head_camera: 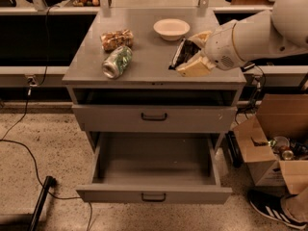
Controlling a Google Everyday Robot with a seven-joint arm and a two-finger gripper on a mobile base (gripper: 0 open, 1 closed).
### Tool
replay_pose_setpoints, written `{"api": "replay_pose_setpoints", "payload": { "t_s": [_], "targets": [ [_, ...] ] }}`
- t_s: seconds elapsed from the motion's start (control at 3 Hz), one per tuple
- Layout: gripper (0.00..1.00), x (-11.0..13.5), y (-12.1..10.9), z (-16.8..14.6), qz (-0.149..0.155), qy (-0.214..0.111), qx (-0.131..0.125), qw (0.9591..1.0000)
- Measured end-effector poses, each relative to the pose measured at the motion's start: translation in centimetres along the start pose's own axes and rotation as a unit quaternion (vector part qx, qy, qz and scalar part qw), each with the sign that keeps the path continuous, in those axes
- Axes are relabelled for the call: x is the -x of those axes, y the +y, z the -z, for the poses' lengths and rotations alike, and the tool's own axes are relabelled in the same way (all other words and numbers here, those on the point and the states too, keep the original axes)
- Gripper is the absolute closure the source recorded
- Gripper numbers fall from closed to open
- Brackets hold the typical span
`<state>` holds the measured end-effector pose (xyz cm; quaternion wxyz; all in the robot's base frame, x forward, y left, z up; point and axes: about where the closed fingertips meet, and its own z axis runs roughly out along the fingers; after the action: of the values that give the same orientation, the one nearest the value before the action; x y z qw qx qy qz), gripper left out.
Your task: Place rxbar chocolate into middle drawer
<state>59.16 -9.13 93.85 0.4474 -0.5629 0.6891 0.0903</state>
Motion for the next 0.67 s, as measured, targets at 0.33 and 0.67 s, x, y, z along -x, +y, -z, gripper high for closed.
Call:
{"api": "replay_pose_setpoints", "payload": {
  "t_s": [0.33,0.67],
  "targets": [
    [1.00,-0.8,1.3,-1.9,-0.006,0.004,0.023,0.9997],
    [1.00,-2.2,4.2,-4.7,-0.007,-0.002,0.040,0.9992]
  ]
}}
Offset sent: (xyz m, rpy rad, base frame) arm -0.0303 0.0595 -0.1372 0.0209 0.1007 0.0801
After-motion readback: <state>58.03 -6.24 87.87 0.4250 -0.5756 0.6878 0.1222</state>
